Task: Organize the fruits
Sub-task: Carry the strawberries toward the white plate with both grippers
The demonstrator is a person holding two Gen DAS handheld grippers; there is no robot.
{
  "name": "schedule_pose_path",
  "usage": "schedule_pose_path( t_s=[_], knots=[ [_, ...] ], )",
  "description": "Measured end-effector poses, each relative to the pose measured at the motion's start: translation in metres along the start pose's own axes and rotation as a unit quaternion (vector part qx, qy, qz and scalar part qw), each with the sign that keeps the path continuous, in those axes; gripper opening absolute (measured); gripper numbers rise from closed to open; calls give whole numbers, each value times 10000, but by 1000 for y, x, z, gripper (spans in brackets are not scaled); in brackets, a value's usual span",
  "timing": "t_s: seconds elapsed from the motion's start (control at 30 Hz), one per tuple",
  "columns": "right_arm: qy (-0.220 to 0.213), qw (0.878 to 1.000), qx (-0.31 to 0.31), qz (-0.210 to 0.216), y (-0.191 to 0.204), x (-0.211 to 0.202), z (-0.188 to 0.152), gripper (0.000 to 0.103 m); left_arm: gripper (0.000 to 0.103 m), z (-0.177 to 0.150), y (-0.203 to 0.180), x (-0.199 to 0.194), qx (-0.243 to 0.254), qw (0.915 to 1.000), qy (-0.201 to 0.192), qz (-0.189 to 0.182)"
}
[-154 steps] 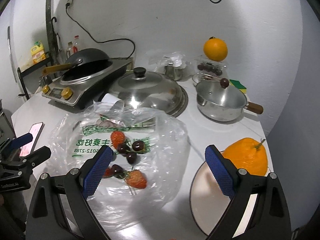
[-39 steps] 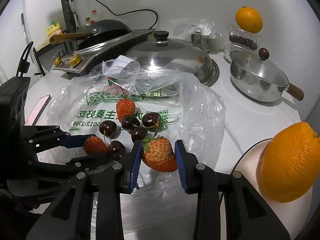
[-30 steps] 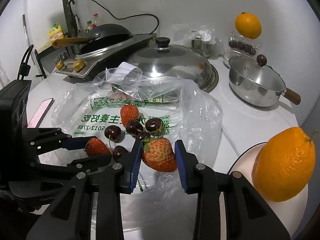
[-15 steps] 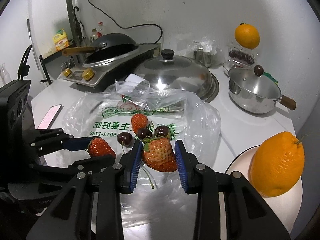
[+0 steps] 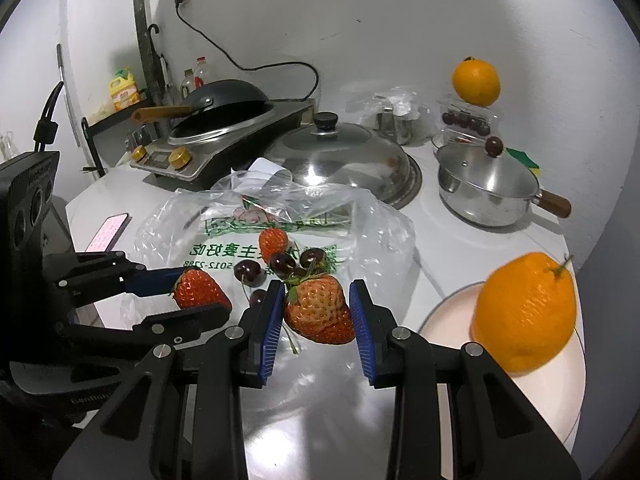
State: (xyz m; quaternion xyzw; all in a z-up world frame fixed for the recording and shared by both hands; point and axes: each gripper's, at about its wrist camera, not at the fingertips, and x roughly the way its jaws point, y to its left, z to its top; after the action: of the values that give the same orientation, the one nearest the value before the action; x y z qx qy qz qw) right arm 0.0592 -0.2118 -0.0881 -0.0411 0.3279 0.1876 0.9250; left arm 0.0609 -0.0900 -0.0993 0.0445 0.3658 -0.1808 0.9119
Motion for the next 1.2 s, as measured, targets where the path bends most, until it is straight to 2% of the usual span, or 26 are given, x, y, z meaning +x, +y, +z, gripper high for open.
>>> schedule_pose_path(
  t_s=[0.7,1.2],
  knots=[
    [-50,9984,402,-383,-67,-37,-31,35,38,20,-65,23,343,9992,50,-176],
    [-32,9956,716,-600,-117,-50,-48,35,38,38,-95,52,496,9980,193,-331]
  ],
)
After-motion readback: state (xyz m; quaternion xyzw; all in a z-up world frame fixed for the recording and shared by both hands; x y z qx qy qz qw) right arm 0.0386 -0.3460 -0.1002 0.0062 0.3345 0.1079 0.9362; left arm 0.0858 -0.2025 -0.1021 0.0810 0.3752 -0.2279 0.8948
